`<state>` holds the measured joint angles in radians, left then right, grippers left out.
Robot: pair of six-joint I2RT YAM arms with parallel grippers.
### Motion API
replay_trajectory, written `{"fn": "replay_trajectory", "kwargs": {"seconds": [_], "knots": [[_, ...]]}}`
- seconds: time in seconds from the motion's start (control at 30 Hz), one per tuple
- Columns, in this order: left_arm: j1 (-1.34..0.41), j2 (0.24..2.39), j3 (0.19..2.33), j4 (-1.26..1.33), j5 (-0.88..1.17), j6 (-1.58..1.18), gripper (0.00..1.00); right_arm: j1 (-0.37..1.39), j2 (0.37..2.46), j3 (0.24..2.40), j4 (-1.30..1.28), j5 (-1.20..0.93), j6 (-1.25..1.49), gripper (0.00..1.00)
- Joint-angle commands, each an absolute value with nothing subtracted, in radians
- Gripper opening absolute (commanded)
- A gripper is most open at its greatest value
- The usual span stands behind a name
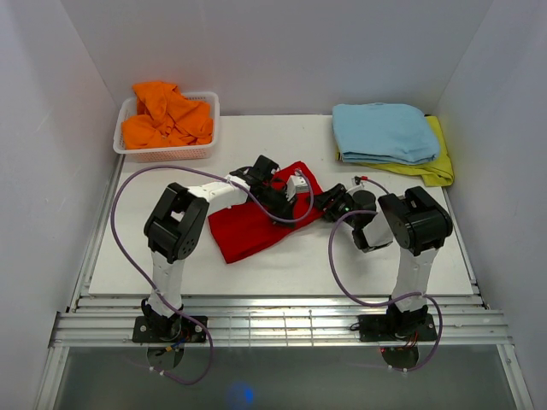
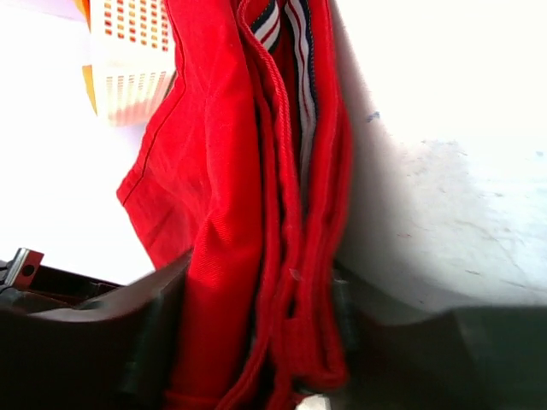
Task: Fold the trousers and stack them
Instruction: Neatly place the folded trousers to the corner
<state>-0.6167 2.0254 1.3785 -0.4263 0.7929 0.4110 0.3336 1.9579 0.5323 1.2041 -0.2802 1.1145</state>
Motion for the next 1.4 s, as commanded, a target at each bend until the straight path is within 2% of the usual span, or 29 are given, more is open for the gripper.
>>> {"fn": "replay_trajectory", "kwargs": {"seconds": [0.0,0.03,0.07,0.13,0.17,0.23,0.3,0.33,0.47,0.67,0.8,0.9,1.07,1.2,1.37], "knots": [[-0.64,1.988,1.361,-0.482,0.894,0.429,0.0,0.341,1.959,0.578,1.304,-0.314,1.057,0.49],[-0.64,1.977,1.356,-0.483,0.891,0.431,0.0,0.341,1.942,0.574,1.298,-0.311,1.046,0.44],[-0.64,1.971,1.351,-0.482,0.89,0.433,0.0,0.341,1.933,0.562,1.295,-0.308,1.034,0.3],[-0.64,1.956,1.342,-0.483,0.874,0.423,0.0,0.341,1.895,0.551,1.281,-0.293,1.017,0.15],[-0.638,1.947,1.338,-0.485,0.852,0.414,0.1,0.342,1.881,0.548,1.282,-0.293,1.014,0.08],[-0.626,1.919,1.312,-0.479,0.833,0.387,0.3,0.339,1.836,0.561,1.284,-0.305,1.003,0.08],[-0.597,1.849,1.289,-0.463,0.831,0.365,0.36,0.336,1.792,0.601,1.279,-0.313,0.979,0.08],[-0.586,1.823,1.281,-0.462,0.825,0.341,0.43,0.334,1.778,0.617,1.263,-0.305,0.968,0.08],[-0.535,1.7,1.25,-0.466,0.755,0.304,0.54,0.331,1.753,0.728,1.201,-0.316,0.814,0.08],[-0.477,1.592,1.236,-0.517,0.604,0.273,0.59,0.305,1.773,0.885,1.167,-0.37,0.543,0.08],[-0.439,1.545,1.21,-0.604,0.574,0.268,0.77,0.244,1.807,1.02,1.074,-0.412,0.439,0.08],[-0.413,1.507,1.186,-0.656,0.566,0.282,0.78,0.213,1.812,1.066,1.028,-0.449,0.414,0.08],[-0.385,1.419,1.167,-0.732,0.534,0.305,0.8,0.163,1.825,1.1,0.794,-0.587,0.358,0.08],[-0.379,1.376,1.175,-0.764,0.522,0.291,0.8,0.15,1.816,1.211,0.592,-0.537,0.216,0.08],[-0.376,1.348,1.14,-0.752,0.515,0.285,0.8,0.118,1.847,1.382,0.561,-0.468,0.238,0.08]]}}
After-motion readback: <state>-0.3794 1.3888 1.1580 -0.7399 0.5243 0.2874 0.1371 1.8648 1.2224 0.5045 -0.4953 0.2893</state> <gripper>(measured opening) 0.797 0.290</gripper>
